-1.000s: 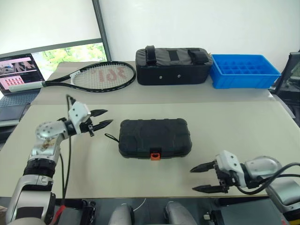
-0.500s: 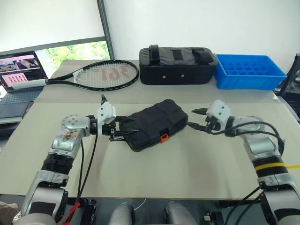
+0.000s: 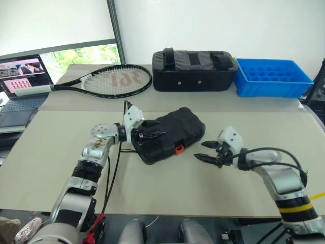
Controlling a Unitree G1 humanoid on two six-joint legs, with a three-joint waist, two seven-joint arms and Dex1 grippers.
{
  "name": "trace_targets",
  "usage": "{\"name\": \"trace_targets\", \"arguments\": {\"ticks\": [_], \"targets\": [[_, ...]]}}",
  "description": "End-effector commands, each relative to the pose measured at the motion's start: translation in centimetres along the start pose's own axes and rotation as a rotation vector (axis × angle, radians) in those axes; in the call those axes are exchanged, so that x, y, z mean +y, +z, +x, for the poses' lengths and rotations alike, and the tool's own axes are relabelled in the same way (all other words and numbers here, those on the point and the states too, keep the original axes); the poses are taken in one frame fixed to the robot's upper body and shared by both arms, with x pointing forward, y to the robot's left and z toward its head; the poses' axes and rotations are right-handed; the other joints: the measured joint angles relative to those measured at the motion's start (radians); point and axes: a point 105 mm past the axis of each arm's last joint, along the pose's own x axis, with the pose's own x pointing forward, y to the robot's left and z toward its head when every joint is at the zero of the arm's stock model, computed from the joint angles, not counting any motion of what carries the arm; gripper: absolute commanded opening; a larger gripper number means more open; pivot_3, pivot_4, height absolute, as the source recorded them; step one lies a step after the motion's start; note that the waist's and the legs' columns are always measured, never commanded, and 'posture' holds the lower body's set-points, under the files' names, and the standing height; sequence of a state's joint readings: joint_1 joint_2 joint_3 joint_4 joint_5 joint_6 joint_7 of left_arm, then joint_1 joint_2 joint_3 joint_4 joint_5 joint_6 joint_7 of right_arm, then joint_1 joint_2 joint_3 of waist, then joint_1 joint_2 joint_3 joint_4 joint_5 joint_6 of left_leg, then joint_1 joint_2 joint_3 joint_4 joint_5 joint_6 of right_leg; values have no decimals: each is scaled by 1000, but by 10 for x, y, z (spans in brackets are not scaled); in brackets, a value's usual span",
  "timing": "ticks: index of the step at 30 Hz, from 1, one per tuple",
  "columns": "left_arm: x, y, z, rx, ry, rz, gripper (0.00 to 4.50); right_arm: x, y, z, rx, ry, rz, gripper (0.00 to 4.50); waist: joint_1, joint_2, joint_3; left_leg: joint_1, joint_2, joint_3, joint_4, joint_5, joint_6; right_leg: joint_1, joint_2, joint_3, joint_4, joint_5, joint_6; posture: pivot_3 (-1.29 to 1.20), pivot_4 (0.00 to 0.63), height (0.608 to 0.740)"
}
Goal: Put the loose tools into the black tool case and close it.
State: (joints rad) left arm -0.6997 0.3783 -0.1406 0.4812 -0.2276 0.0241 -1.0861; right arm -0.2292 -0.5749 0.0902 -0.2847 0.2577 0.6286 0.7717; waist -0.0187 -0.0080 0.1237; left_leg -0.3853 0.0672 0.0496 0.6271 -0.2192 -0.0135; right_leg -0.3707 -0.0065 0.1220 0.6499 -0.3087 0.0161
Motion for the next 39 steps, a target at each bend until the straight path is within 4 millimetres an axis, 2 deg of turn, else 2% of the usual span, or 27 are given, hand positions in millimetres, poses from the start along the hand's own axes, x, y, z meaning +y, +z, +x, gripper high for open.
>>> {"name": "trace_targets", "arguments": {"ticks": [1, 11, 18, 19, 26, 30, 33, 36, 39], "targets": [[5, 7, 8, 6, 18, 50, 2423, 13, 14, 10, -42, -107, 49, 3090, 0, 0, 0, 0, 0, 0, 0, 0, 0, 0, 0, 0, 0, 0, 0, 0, 150, 707], [3, 6, 15, 11, 0, 38, 2423, 22, 17, 29, -45, -286, 142, 3090, -2, 0, -1, -1, -1, -1, 0, 0, 0, 0, 0, 0, -1, 0, 0, 0, 150, 707], [0, 2, 16, 30, -29, 33, 2423, 38, 21, 35, -67, -301, 191, 3090, -12, 0, -1, -1, -1, -2, 0, 0, 0, 0, 0, 0, 0, 0, 1, 0, 150, 707], [0, 1, 16, 33, -32, 32, 2423, 39, 21, 35, -69, -302, 196, 3090, -14, 0, -1, -1, -1, -2, 0, 0, 0, 0, 0, 0, 0, -3, 6, 0, 150, 707], [0, -3, 14, 55, -51, 29, 2423, 43, 31, 38, -111, -340, 212, 3090, -25, 0, -1, -1, -1, -3, 0, 0, 0, 0, 0, -1, 0, -4, 7, 0, 150, 707], [0, -5, 14, 65, -60, 34, 2423, 44, 31, 39, -114, -348, 223, 3090, -29, 0, -1, -1, -1, -4, 0, 0, 0, 0, 1, -1, 0, -4, 7, 0, 150, 707], [1, -5, 13, 67, -60, 35, 2501, 43, 28, 40, -112, -354, 221, 2347, -29, 0, -2, -1, -1, -4, 0, 0, 0, 0, 1, -1, 0, -4, 7, 0, 150, 707], [2, -6, 13, 71, -59, 41, 2501, 45, 30, 41, -117, -347, 212, 1337, -28, 0, -2, -1, -1, -4, 0, 0, 0, 0, 1, -1, -1, -4, 7, 0, 150, 707], [3, -8, 11, 78, -53, 42, 2501, 44, 30, 41, -111, -346, 191, 1270, -29, 0, -2, -1, -1, -4, 0, 0, 0, 0, 1, -1, 0, -4, 8, 0, 150, 707]]}}
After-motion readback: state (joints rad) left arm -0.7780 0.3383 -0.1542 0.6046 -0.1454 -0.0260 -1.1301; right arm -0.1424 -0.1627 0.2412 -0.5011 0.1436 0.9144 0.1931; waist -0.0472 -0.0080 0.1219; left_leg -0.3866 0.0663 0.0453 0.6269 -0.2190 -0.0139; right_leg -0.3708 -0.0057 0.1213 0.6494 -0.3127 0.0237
